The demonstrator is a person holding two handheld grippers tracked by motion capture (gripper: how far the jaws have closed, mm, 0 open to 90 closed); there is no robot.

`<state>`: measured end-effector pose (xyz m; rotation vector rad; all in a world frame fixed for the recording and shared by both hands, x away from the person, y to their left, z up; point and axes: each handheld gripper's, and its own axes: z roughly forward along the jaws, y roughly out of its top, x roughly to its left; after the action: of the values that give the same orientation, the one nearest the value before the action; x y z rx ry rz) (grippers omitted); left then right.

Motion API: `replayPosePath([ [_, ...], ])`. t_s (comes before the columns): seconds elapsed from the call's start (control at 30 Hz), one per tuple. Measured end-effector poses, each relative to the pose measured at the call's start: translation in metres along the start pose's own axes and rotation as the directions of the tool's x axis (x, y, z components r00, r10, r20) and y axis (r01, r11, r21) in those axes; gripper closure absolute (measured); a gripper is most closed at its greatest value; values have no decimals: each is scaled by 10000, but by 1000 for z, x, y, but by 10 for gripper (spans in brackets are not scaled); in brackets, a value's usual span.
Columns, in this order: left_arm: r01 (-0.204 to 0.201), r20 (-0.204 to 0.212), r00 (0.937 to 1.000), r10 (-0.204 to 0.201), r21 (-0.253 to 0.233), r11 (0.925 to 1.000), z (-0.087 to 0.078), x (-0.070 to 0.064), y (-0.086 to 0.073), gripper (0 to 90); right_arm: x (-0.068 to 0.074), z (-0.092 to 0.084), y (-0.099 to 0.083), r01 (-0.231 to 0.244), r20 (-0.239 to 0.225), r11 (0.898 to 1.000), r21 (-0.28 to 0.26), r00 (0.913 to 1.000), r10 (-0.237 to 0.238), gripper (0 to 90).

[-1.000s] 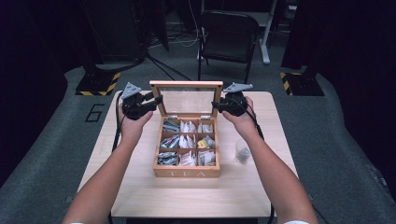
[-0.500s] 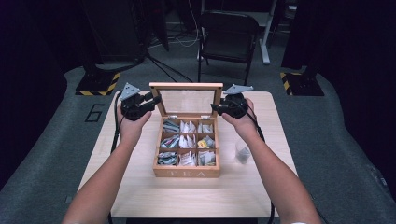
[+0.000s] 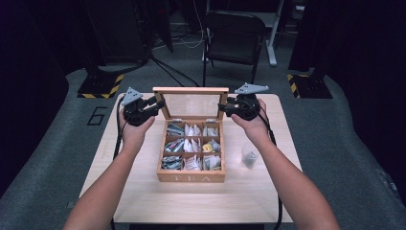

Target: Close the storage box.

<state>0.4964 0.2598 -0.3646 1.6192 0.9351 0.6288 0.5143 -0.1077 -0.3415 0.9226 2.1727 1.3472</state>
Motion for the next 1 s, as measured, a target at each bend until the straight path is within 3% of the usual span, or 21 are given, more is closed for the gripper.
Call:
replayPosePath([
  [0.23,-123,42,9999,123,48,9999,-4,-2,-2,606,5,-10,8,151,15,9999,-27,9999,-150,548],
  [0.47,-163,145,9998,163,-20,9999,-9,-5,-8,602,11,-22,12,-45,-193,9999,-145,9998,42,552],
  [0.83,-408,219,9989,404,188,9990,-15,-9,-11,599,18,-38,13,248,-378,9996,-151,9990,-254,608],
  [1.0,-313,251,9992,312,69,9995,-17,-9,-15,594,21,-44,13,532,-406,9986,-82,9977,-535,643],
])
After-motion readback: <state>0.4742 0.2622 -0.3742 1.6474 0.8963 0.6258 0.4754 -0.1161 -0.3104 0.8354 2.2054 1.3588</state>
